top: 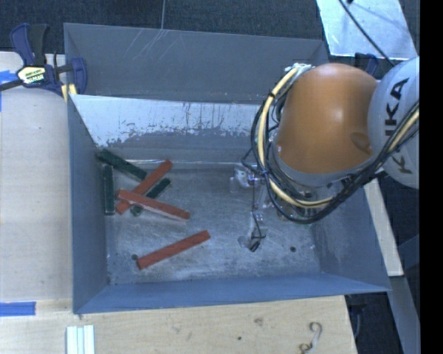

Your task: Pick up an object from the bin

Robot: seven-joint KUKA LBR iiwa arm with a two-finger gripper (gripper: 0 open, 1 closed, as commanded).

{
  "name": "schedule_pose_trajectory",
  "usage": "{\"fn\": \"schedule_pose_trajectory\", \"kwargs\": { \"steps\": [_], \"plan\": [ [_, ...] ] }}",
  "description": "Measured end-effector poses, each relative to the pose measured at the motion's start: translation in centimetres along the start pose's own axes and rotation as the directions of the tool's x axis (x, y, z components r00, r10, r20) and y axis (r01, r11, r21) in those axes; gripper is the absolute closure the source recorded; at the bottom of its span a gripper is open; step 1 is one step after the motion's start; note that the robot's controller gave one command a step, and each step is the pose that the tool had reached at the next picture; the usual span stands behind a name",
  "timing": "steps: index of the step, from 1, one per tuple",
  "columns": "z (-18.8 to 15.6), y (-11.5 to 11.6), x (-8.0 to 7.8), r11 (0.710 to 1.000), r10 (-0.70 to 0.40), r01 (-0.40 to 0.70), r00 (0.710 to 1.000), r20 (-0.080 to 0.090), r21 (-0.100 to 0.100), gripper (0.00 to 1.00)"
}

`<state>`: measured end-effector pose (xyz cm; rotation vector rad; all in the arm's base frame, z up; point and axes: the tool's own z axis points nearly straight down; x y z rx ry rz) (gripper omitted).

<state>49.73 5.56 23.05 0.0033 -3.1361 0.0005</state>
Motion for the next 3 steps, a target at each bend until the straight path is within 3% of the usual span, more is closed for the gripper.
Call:
{"fn": "schedule_pose_trajectory", "kwargs": {
  "steps": [1, 2, 3],
  "plan": [
    [16.3, 9.0, 0.3, 0.933, -0.359, 0.359, 0.933, 0.005, 0.001, 0.00],
    [12.9, 9.7, 0.5, 0.923, -0.384, 0.384, 0.923, 0.010, 0.002, 0.00],
    [12.3, 9.6, -0.8, 0.931, -0.365, 0.365, 0.931, 0.011, 0.002, 0.00]
  ]
}}
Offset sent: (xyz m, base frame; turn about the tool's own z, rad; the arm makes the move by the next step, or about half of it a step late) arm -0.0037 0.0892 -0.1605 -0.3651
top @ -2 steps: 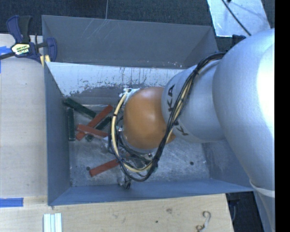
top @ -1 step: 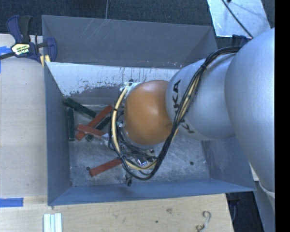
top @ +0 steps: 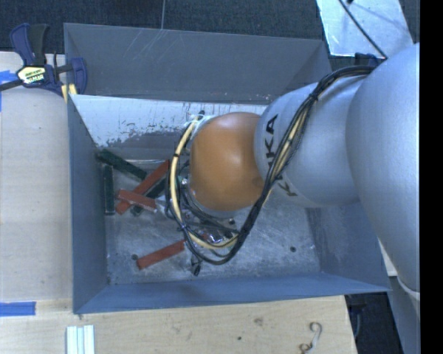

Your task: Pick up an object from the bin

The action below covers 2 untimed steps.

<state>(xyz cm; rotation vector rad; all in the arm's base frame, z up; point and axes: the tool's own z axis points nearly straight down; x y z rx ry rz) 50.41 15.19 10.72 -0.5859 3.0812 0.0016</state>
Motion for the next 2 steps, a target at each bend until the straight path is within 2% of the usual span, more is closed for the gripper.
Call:
{"fn": "schedule_pose_trajectory", "kwargs": {
  "steps": [1, 2],
  "plan": [
    [3.87, 0.85, 0.71, 0.998, 0.070, -0.070, 0.998, -0.007, 0.000, 0.00],
    [3.84, 0.80, 0.67, 0.997, 0.071, -0.071, 0.997, -0.005, 0.000, 0.00]
  ]
}}
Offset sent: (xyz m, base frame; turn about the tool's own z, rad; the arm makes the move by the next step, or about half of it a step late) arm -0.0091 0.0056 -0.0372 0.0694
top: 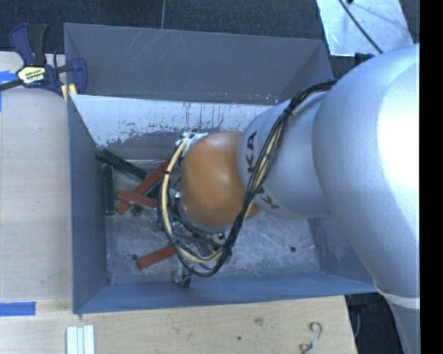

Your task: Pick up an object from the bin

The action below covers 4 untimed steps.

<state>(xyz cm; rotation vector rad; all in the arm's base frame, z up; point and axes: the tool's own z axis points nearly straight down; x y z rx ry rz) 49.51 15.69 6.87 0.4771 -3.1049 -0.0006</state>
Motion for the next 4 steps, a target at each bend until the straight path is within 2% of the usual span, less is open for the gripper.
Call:
{"fn": "schedule_pose_trajectory", "kwargs": {
  "steps": [1, 2, 4],
  "plan": [
    [-0.1, 0.0, -0.1, 1.000, 0.001, -0.001, 1.000, 0.003, 0.000, 1.00],
    [-8.9, 0.0, -0.3, 1.000, 0.002, -0.002, 1.000, 0.009, 0.001, 1.00],
    [-10.9, -0.1, -0.5, 1.000, 0.004, -0.004, 1.000, 0.005, 0.001, 1.00]
  ]
}}
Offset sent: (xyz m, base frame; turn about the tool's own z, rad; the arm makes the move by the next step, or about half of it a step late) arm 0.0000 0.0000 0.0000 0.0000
